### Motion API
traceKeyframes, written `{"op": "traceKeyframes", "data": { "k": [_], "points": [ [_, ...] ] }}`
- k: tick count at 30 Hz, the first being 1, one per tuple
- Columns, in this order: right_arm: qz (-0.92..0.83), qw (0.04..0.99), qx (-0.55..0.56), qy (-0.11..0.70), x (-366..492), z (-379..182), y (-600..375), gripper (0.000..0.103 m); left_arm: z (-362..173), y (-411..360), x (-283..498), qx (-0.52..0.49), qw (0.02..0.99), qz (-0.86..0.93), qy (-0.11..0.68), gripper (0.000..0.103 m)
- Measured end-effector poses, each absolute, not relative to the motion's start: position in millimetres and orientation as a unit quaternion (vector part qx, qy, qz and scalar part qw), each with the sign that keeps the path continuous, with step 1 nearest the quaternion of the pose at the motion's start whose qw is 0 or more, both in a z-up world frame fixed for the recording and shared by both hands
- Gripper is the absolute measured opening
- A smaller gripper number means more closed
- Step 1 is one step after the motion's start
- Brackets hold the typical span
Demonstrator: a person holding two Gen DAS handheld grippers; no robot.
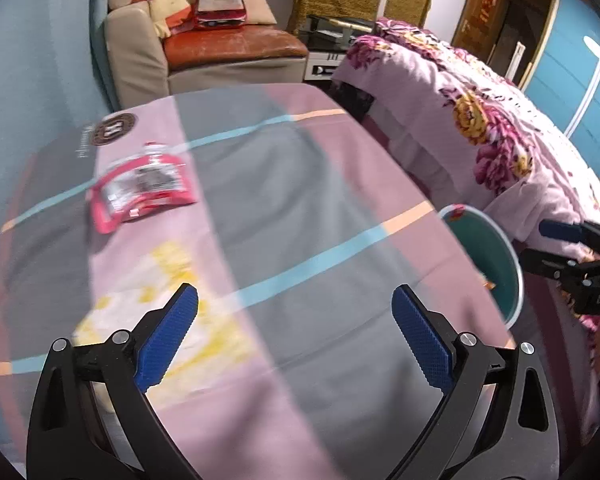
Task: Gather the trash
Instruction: 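Move the left gripper to the yellow-stained tissue and grasp it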
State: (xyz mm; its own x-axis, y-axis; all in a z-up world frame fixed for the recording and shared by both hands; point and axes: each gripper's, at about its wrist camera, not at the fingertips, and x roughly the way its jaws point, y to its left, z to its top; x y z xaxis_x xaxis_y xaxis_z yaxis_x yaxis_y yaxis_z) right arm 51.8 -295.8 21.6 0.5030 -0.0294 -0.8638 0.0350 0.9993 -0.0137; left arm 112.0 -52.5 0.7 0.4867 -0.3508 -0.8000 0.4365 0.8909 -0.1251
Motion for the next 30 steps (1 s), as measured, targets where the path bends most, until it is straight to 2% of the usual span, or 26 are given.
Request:
{"op": "traceKeyframes", "data": {
  "k": [14,30],
  "points": [
    [0.085,0.823,-0.088,0.555,84,1,-193,0.084,-30,43,120,0.089,0.834,-0.245,0.486,0.098],
    [0.108,0.807,-0.088,0.574,120,-16,-172,0.084,-61,41,141,0.152,0.784,-0.320,0.509,0.098]
  ]
}}
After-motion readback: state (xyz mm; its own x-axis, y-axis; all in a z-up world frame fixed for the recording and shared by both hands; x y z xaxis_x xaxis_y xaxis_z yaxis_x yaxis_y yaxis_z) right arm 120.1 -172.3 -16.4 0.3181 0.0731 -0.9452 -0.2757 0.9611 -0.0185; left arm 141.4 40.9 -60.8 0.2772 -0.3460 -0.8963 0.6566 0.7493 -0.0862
